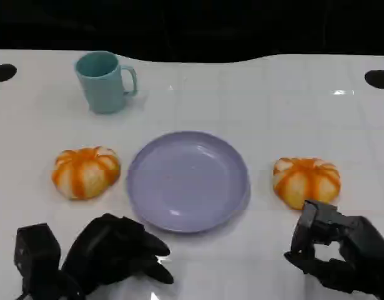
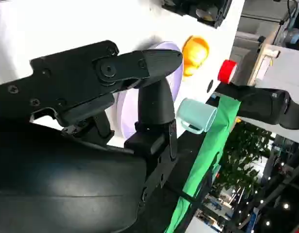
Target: Grasp the bread from the table and place it into the plate.
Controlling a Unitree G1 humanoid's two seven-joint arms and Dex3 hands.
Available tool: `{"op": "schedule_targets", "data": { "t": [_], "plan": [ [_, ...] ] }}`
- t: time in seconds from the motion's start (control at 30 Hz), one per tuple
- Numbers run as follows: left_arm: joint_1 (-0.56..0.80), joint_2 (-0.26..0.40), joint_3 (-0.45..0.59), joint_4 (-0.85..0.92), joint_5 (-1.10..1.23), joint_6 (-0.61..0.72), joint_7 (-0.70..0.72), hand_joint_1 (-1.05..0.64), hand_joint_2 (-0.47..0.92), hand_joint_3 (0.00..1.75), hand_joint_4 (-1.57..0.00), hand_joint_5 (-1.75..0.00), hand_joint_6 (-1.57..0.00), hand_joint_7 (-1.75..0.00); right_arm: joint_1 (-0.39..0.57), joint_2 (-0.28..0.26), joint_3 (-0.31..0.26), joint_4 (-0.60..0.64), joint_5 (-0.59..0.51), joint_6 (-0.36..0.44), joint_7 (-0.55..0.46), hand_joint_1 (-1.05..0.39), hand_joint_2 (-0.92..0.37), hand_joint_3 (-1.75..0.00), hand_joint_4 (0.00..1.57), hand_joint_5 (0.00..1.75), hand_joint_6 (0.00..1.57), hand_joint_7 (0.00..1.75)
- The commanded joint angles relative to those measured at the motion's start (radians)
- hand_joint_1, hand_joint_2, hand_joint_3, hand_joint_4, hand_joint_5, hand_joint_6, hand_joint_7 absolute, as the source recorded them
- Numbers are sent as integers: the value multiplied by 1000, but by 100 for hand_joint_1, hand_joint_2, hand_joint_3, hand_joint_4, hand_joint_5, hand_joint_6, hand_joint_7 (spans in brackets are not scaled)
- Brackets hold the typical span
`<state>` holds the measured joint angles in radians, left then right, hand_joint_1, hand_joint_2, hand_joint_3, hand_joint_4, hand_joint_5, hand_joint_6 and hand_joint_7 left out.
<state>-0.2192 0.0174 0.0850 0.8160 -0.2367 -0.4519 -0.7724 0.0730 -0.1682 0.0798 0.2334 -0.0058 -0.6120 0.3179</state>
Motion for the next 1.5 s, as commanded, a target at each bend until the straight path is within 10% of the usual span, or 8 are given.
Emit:
{"op": "schedule_targets", "data": {
  "t": [0.03,1.07,1.37,1.5],
  "plan": [
    [1,15,5,-2,-3,3,7,-105,77,0,-157,-21,-156,-1,-2,-14,-8,11,2,-11,-2,-40,-92,-21,81,175,63,175],
    [1,9,2,0,1,-3,11,-105,78,0,-157,-20,-156,0,-9,-36,-17,-27,-16,17,-3,-42,-92,-23,76,175,57,173],
    [-2,6,5,4,-9,-1,-3,-105,77,0,-157,-20,-156,0,-42,-46,-46,-56,5,27,-11,-41,-92,-14,52,157,48,107],
    [-1,9,4,6,0,-5,10,-105,77,0,-157,-20,-156,0,-69,-82,-67,-72,-52,35,-31,-43,-92,-10,48,107,48,67]
  ]
}}
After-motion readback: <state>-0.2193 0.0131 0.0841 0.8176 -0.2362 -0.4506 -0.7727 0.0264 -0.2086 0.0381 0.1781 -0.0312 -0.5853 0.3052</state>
